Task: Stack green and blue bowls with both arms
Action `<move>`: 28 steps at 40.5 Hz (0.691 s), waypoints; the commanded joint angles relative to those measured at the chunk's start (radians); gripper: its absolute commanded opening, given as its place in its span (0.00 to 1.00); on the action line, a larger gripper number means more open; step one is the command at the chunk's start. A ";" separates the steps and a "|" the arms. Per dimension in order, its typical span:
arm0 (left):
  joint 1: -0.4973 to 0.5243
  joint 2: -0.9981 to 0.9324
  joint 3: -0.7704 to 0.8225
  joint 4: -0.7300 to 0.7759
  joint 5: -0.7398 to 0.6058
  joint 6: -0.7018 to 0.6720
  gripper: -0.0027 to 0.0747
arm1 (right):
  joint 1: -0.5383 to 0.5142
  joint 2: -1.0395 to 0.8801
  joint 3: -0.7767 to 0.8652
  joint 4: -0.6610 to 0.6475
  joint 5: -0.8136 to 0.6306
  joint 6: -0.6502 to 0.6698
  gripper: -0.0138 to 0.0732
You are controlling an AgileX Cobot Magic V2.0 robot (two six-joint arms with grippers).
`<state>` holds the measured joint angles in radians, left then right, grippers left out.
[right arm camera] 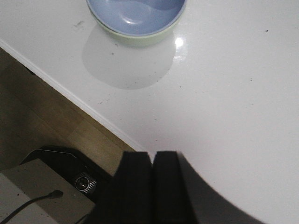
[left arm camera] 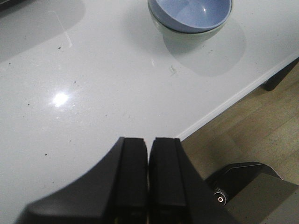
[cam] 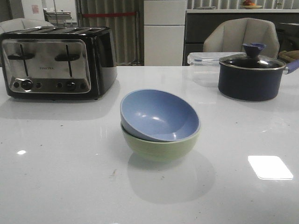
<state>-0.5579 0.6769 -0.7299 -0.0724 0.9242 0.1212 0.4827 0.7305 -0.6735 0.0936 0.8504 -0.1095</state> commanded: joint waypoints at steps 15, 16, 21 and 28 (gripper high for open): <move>-0.005 0.003 -0.029 -0.004 -0.072 -0.010 0.16 | -0.004 -0.007 -0.028 -0.004 -0.051 0.002 0.20; -0.005 0.003 -0.029 -0.004 -0.072 -0.010 0.16 | -0.004 -0.007 -0.028 -0.004 -0.051 0.002 0.20; -0.005 -0.028 -0.022 -0.006 -0.089 -0.010 0.16 | -0.004 -0.007 -0.028 -0.004 -0.051 0.002 0.20; 0.091 -0.151 0.005 -0.006 -0.137 -0.010 0.16 | -0.004 -0.007 -0.028 -0.004 -0.051 0.002 0.20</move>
<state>-0.5087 0.5798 -0.7085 -0.0724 0.8881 0.1212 0.4827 0.7305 -0.6735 0.0936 0.8504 -0.1095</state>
